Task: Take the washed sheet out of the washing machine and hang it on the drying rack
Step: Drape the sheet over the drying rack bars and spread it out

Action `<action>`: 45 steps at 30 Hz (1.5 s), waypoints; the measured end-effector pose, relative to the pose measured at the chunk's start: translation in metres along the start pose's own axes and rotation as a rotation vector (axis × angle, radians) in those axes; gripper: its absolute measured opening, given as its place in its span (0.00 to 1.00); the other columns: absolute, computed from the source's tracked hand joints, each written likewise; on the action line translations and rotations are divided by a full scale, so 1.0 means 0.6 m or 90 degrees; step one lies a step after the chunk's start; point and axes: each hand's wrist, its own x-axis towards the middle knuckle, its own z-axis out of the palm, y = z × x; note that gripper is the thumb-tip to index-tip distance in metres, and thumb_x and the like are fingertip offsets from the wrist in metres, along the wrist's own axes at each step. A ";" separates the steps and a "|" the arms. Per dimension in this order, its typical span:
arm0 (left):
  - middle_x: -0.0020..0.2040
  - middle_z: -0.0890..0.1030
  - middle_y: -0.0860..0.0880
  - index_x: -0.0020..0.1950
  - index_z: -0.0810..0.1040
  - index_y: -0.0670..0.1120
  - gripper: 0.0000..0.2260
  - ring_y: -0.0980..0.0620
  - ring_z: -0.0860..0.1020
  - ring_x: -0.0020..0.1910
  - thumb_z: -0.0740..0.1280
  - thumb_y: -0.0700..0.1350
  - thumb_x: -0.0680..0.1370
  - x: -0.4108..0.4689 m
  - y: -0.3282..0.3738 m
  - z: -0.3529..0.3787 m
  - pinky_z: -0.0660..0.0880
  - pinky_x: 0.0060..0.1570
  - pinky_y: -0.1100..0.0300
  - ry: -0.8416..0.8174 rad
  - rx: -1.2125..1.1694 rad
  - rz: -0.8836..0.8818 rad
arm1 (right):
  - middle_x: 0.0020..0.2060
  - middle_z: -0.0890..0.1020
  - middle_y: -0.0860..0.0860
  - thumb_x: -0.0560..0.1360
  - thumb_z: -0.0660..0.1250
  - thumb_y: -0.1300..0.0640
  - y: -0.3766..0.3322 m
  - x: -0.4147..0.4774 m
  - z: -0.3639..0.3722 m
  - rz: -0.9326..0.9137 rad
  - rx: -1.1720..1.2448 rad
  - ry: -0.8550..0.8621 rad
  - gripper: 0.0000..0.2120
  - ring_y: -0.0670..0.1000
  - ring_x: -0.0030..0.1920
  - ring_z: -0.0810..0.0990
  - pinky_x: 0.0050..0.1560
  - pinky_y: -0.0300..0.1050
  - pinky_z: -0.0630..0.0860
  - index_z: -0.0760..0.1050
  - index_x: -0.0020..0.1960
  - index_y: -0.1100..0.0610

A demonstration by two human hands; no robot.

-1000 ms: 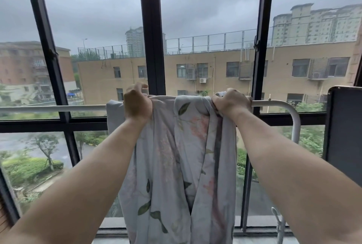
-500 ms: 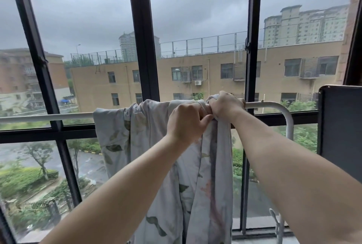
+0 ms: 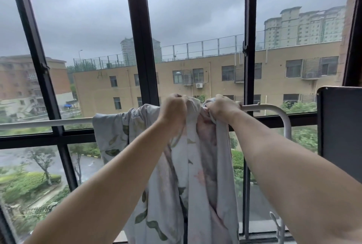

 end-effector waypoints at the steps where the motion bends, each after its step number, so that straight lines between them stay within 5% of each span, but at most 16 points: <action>1: 0.36 0.78 0.44 0.38 0.75 0.44 0.12 0.44 0.78 0.42 0.60 0.40 0.80 0.015 0.007 -0.011 0.78 0.48 0.48 0.018 -0.036 -0.031 | 0.65 0.75 0.57 0.82 0.52 0.53 -0.003 -0.003 0.000 -0.001 -0.006 -0.001 0.17 0.59 0.64 0.72 0.60 0.53 0.62 0.72 0.64 0.58; 6: 0.28 0.72 0.47 0.31 0.70 0.45 0.16 0.47 0.73 0.32 0.58 0.39 0.80 0.041 0.016 -0.059 0.73 0.36 0.53 0.079 -0.230 -0.085 | 0.65 0.74 0.57 0.82 0.51 0.53 -0.010 -0.012 0.004 -0.007 -0.006 0.029 0.17 0.60 0.65 0.72 0.65 0.55 0.60 0.71 0.64 0.59; 12: 0.32 0.67 0.43 0.23 0.67 0.44 0.16 0.47 0.69 0.37 0.54 0.30 0.69 0.064 0.005 -0.111 0.69 0.32 0.58 0.187 -0.244 -0.123 | 0.61 0.76 0.56 0.80 0.49 0.51 -0.005 -0.006 0.013 0.005 -0.003 0.043 0.20 0.60 0.60 0.74 0.61 0.56 0.62 0.73 0.63 0.58; 14: 0.35 0.71 0.39 0.33 0.72 0.38 0.16 0.45 0.72 0.43 0.52 0.30 0.76 0.067 0.007 -0.129 0.74 0.37 0.58 0.183 -0.227 -0.151 | 0.60 0.76 0.55 0.79 0.48 0.50 -0.001 0.001 0.019 0.007 -0.006 0.044 0.21 0.59 0.58 0.74 0.57 0.56 0.61 0.75 0.60 0.56; 17: 0.59 0.78 0.36 0.57 0.77 0.36 0.14 0.45 0.76 0.55 0.53 0.39 0.82 0.077 -0.006 -0.155 0.74 0.60 0.50 0.202 -0.193 -0.194 | 0.58 0.77 0.56 0.77 0.47 0.50 0.002 0.004 0.026 0.018 0.011 0.062 0.22 0.58 0.53 0.74 0.51 0.55 0.57 0.76 0.58 0.55; 19: 0.58 0.81 0.40 0.50 0.79 0.39 0.12 0.44 0.79 0.52 0.59 0.43 0.80 0.093 -0.024 -0.173 0.78 0.57 0.51 0.257 -0.171 -0.194 | 0.59 0.77 0.58 0.78 0.47 0.51 -0.003 -0.002 0.027 0.030 0.014 0.084 0.21 0.59 0.53 0.73 0.54 0.56 0.60 0.74 0.61 0.58; 21: 0.47 0.82 0.40 0.48 0.79 0.37 0.13 0.44 0.79 0.45 0.61 0.45 0.81 0.085 -0.028 -0.191 0.79 0.44 0.64 0.304 -0.126 -0.180 | 0.61 0.74 0.62 0.80 0.49 0.51 -0.005 -0.010 0.027 0.058 0.004 0.116 0.20 0.63 0.59 0.73 0.61 0.57 0.63 0.68 0.65 0.61; 23: 0.40 0.77 0.43 0.53 0.78 0.34 0.14 0.45 0.76 0.46 0.58 0.43 0.84 0.068 -0.034 -0.211 0.68 0.27 0.70 0.340 -0.083 -0.169 | 0.60 0.73 0.64 0.79 0.52 0.52 -0.006 -0.020 0.027 0.065 0.012 0.152 0.17 0.66 0.61 0.71 0.64 0.58 0.64 0.63 0.64 0.60; 27: 0.63 0.78 0.38 0.67 0.73 0.35 0.17 0.41 0.77 0.62 0.56 0.41 0.83 0.051 -0.068 -0.269 0.70 0.44 0.59 0.387 -0.119 -0.185 | 0.57 0.73 0.62 0.77 0.56 0.54 -0.015 -0.026 0.037 0.021 0.021 0.181 0.16 0.64 0.57 0.73 0.63 0.57 0.63 0.66 0.63 0.55; 29: 0.56 0.80 0.39 0.60 0.78 0.35 0.15 0.43 0.79 0.51 0.58 0.38 0.78 0.051 -0.083 -0.293 0.74 0.44 0.56 0.384 -0.182 -0.202 | 0.57 0.74 0.61 0.75 0.58 0.56 -0.023 -0.027 0.036 0.026 0.022 0.197 0.14 0.62 0.56 0.74 0.61 0.54 0.63 0.72 0.60 0.54; 31: 0.42 0.78 0.42 0.45 0.81 0.38 0.12 0.47 0.76 0.36 0.58 0.35 0.75 0.043 -0.093 -0.308 0.74 0.34 0.62 0.342 -0.205 -0.212 | 0.56 0.75 0.60 0.74 0.60 0.57 -0.033 -0.029 0.033 0.034 0.013 0.208 0.12 0.62 0.57 0.73 0.61 0.54 0.64 0.76 0.56 0.54; 34: 0.26 0.66 0.48 0.23 0.70 0.47 0.21 0.52 0.66 0.23 0.57 0.37 0.77 0.031 -0.093 -0.318 0.63 0.22 0.64 0.263 -0.174 -0.207 | 0.57 0.75 0.60 0.75 0.61 0.56 -0.048 -0.033 0.026 0.064 -0.025 0.201 0.12 0.63 0.59 0.72 0.63 0.58 0.67 0.76 0.56 0.56; 37: 0.21 0.66 0.51 0.21 0.69 0.49 0.24 0.53 0.65 0.23 0.59 0.40 0.79 0.028 -0.091 -0.329 0.63 0.26 0.61 0.217 -0.163 -0.216 | 0.59 0.74 0.61 0.74 0.63 0.58 -0.069 -0.045 0.024 0.052 -0.060 0.249 0.12 0.63 0.60 0.71 0.62 0.60 0.67 0.75 0.57 0.57; 42: 0.22 0.67 0.52 0.33 0.69 0.48 0.17 0.57 0.67 0.17 0.61 0.45 0.83 0.021 -0.094 -0.349 0.67 0.19 0.68 0.119 -0.211 -0.224 | 0.54 0.76 0.57 0.74 0.63 0.60 -0.148 -0.076 0.050 -0.158 0.004 0.327 0.11 0.58 0.56 0.72 0.56 0.50 0.66 0.75 0.56 0.57; 45: 0.20 0.71 0.53 0.38 0.74 0.47 0.12 0.58 0.70 0.17 0.64 0.43 0.82 0.021 -0.100 -0.362 0.70 0.20 0.67 0.077 -0.184 -0.200 | 0.52 0.78 0.55 0.74 0.64 0.61 -0.208 -0.086 0.070 -0.263 0.052 0.286 0.10 0.55 0.54 0.76 0.55 0.48 0.69 0.76 0.55 0.55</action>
